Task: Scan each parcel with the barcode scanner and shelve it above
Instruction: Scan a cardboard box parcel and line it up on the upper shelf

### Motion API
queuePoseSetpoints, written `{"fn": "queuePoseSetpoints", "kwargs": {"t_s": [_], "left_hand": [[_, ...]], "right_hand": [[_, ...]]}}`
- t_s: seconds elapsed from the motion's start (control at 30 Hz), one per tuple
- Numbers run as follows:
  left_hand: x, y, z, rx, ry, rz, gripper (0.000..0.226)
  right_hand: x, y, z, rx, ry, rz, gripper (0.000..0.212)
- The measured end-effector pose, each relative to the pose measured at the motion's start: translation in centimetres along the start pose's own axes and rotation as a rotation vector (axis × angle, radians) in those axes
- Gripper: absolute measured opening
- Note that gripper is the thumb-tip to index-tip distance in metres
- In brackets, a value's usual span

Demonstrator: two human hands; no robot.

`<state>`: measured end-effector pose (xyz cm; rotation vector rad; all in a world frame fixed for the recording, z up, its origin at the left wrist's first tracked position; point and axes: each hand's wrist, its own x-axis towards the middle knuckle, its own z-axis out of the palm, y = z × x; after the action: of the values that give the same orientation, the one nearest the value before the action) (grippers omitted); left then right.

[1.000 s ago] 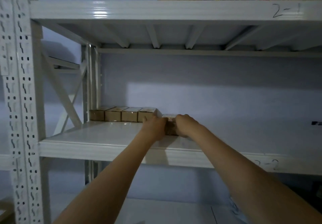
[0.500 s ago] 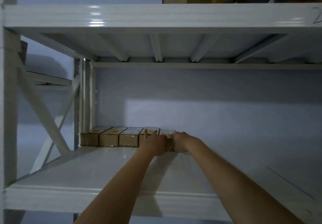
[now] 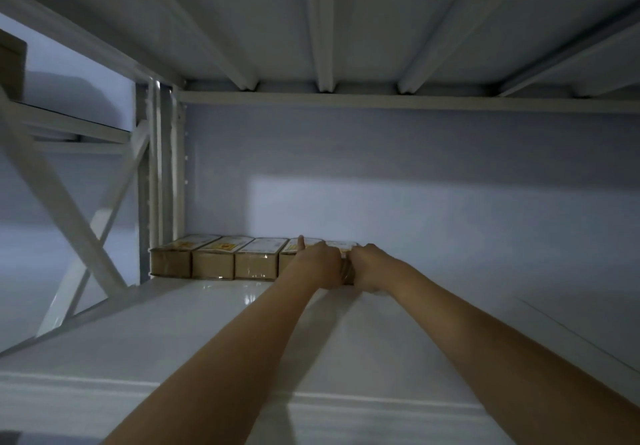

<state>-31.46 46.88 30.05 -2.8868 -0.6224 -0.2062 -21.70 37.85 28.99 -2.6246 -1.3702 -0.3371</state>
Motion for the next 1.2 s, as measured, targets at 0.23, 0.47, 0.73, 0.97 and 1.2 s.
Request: {"fn": "queuePoseSetpoints", "kwargs": {"t_s": [0.23, 0.47, 0.73, 0.97, 1.2], "left_hand": [[-0.1, -0.2, 0.3, -0.082, 0.023, 0.003, 0.044], [-0.5, 0.5, 0.8, -0.138, 0.045, -0.045, 0.038], [-0.6, 0.6, 1.4, -0.136, 0.143, -0.053, 0.058], [-3.8, 4.0, -1.3, -0.193, 0.22, -0.032, 0.051], [-11.1, 19.8, -2.8, -0.407, 0.257, 0.206, 0.061]], "right_hand": [[-0.8, -0.6, -0.2, -0.003, 0.011, 0.004, 0.029], [-1.7, -1.6, -0.6, 0.016, 0.002, 0.027, 0.02], [-3.2, -2.0, -1.4, 0.229, 0.017, 0.109, 0.056], [-9.3, -0.3, -4.4, 0.177, 0.079, 0.225, 0.071], [-24.0, 8.7, -9.0, 0.272, 0.196, 0.308, 0.064]]}}
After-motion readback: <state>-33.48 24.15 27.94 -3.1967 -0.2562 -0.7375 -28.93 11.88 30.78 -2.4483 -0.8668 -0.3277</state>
